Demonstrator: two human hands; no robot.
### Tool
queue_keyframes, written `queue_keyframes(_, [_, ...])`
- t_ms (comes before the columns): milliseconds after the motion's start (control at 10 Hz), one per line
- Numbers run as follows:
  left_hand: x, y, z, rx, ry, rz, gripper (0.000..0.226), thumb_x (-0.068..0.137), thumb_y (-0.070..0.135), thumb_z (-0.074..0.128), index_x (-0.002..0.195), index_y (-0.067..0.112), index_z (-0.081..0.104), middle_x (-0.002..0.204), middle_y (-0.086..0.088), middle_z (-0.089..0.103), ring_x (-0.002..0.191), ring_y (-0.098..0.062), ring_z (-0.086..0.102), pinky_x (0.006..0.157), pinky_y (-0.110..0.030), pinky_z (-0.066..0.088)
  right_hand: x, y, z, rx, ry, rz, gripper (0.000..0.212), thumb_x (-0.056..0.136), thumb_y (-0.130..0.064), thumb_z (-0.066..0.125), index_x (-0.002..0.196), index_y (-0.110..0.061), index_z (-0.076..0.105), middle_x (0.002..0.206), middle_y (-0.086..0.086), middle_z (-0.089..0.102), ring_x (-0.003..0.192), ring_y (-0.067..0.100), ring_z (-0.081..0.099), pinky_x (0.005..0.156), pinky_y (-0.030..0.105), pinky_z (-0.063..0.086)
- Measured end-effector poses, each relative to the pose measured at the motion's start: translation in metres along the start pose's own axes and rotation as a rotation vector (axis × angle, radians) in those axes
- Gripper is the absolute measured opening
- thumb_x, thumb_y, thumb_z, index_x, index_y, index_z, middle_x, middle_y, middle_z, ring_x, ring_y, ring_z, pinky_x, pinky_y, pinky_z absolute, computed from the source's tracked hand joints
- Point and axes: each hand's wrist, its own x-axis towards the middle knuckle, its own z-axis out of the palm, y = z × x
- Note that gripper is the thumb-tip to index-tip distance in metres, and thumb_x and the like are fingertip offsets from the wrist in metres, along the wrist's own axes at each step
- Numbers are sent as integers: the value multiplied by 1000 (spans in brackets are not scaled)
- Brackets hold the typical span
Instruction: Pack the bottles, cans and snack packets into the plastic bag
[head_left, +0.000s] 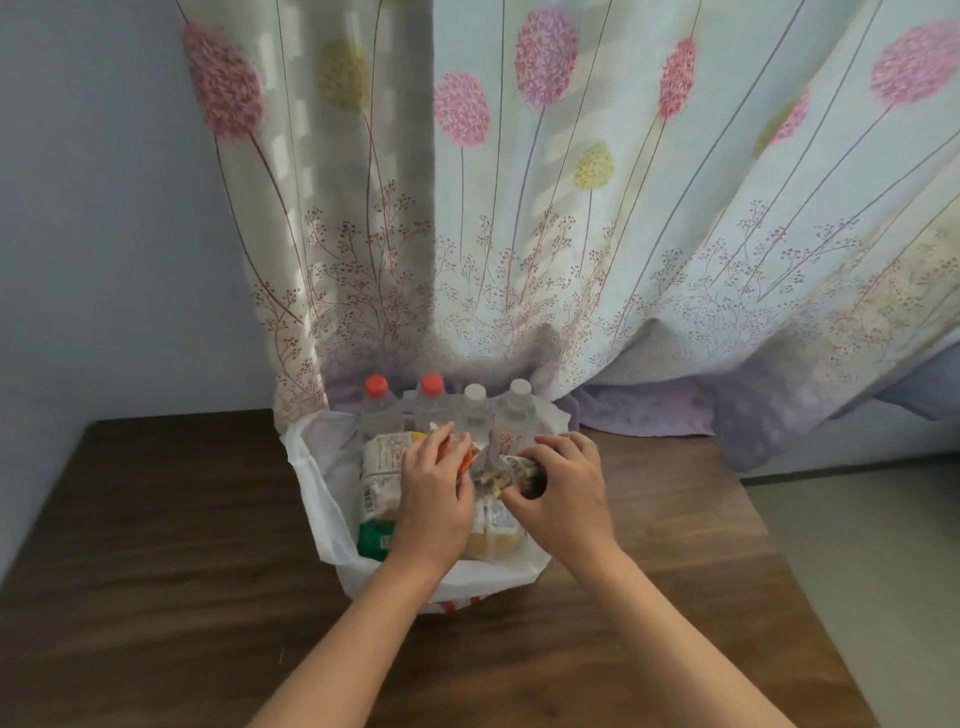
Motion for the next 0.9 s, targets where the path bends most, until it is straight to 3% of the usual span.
queue_keyframes(500, [46,-8,44,73,2,-106,44,102,13,57,145,17,57,159,-2,42,148,-21,29,121,-37,28,50,23,44,-46,-51,15,35,71,-29,83,101,-12,76,115,5,69,126,33,48,111,41,39])
queue_keyframes(700, [44,-16,44,150,-29,-92,53,105,40,47,157,33,39,168,7,27,157,-23,15,126,-43,15,55,31,46,-65,-148,1,46,81,-46,75,120,-22,73,143,8,59,150,33,34,120,57,29])
queue_keyframes(900, [37,-22,35,377,-68,-18,74,98,70,24,161,32,29,170,1,21,159,-22,4,129,-47,7,51,32,42,-112,-202,-39,66,83,-49,63,143,-23,58,154,8,51,154,30,26,122,56,25])
